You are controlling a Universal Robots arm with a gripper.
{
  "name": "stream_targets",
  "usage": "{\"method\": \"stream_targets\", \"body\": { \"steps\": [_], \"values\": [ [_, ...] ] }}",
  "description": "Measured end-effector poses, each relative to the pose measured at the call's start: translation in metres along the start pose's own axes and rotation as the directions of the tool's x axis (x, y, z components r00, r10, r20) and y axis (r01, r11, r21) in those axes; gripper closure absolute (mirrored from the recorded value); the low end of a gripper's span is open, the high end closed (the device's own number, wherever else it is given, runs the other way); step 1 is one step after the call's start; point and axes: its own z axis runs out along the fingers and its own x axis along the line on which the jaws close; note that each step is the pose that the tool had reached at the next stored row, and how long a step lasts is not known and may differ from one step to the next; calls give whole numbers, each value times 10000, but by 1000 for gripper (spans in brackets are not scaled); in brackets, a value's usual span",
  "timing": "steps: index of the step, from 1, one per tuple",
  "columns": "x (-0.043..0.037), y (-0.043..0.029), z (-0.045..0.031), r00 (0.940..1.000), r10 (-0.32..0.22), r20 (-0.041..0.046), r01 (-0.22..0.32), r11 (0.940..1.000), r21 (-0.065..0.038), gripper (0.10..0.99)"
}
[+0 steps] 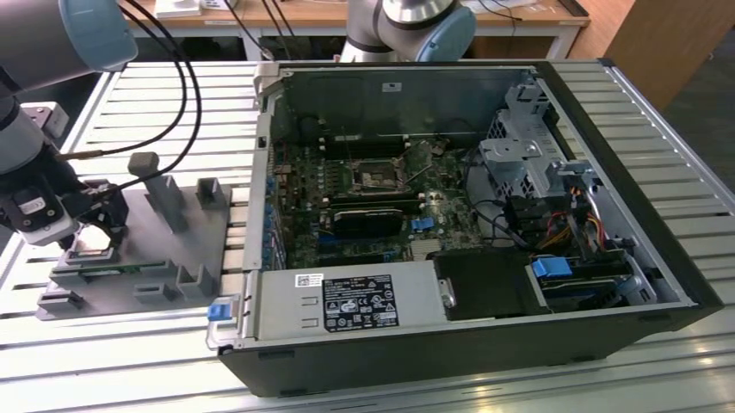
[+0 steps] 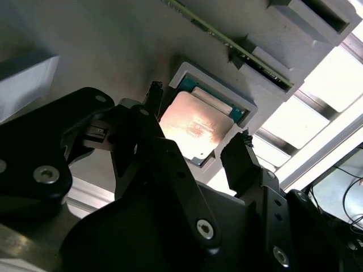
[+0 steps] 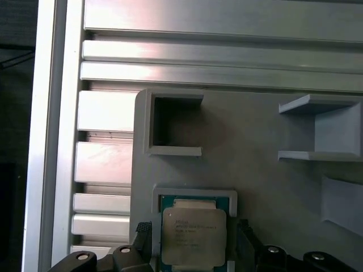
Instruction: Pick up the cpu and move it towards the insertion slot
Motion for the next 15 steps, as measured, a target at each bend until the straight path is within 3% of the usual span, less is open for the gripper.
{"method": "stream_targets", "body": {
  "steps": [9, 11, 12, 15],
  "values": [
    [1, 30, 18, 10000, -57, -2, 57, 10000, -9, 392],
    [1, 31, 19, 10000, -75, -2, 75, 10000, -9, 404],
    [1, 31, 19, 10000, -77, -1, 77, 10000, -9, 478],
    [1, 31, 19, 10000, -80, -1, 80, 10000, -10, 478]
  ]
}}
